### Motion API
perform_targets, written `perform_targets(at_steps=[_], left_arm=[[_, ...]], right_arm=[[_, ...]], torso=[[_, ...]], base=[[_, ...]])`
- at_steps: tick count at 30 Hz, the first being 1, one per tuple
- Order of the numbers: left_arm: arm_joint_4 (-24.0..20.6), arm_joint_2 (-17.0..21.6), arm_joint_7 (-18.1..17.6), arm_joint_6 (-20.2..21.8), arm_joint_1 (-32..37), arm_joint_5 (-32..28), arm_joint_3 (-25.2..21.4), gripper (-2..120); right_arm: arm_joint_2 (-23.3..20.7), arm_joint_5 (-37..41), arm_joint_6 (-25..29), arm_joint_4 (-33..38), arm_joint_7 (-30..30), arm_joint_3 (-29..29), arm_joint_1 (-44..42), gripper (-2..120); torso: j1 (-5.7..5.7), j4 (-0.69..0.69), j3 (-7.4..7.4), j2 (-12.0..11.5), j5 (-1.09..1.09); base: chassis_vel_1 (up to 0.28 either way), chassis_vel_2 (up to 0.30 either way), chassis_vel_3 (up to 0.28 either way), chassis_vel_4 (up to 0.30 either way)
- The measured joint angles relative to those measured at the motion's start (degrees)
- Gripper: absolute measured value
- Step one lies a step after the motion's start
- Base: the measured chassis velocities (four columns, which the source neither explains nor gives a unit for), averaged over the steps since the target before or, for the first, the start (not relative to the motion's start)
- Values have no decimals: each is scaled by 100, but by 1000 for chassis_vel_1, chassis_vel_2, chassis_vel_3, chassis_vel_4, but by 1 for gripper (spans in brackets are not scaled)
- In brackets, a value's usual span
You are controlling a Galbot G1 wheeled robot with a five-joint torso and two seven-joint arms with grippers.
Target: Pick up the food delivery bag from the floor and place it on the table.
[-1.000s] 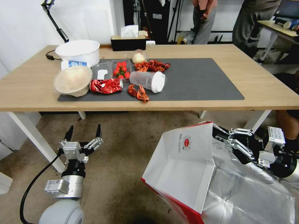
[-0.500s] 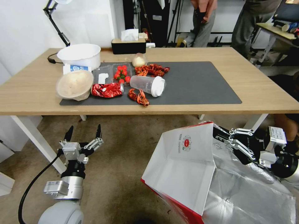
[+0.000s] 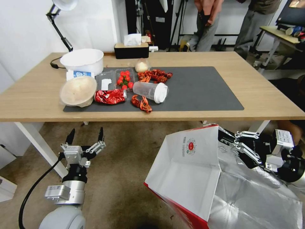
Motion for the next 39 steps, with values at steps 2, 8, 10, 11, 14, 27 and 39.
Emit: perform_targets(at_steps=[2, 8, 10, 11, 14, 27, 39], left_arm=[[3, 1, 0, 0, -2, 0, 0, 100], [21, 6, 0, 0, -24, -7, -1, 100], [22, 7, 0, 2, -34, -10, 0, 100], [22, 7, 0, 2, -34, -10, 0, 100], [29, 8, 0, 5, -40, -12, 3, 100], [44, 3, 14, 22, -43, -11, 9, 100], [44, -7, 21, 44, -41, -1, 15, 100]], right_arm=[[-2, 0, 0, 1, 2, 0, 2, 0], [-11, 0, 0, 1, 10, -1, 10, 0], [-16, 0, 0, -1, 14, -1, 12, 0], [-16, 0, 0, -1, 14, -1, 12, 0], [-17, 0, 1, -6, 16, -1, 14, 0], [-30, 2, 15, -35, 24, -12, 37, 0], [-62, 52, 24, -34, 53, -11, 47, 0]], torso=[[13, 0, 18, 32, 0], [78, 0, 117, 195, 0], [104, 0, 154, 260, 0], [104, 0, 154, 260, 0], [125, 0, 185, 312, 0], [266, 0, 388, 655, 0], [398, 0, 563, 962, 0]], base=[[0, 0, 0, 0], [0, 0, 0, 0], [0, 0, 0, 0], [0, 0, 0, 0], [0, 0, 0, 0], [0, 0, 0, 0], [0, 0, 0, 0]])
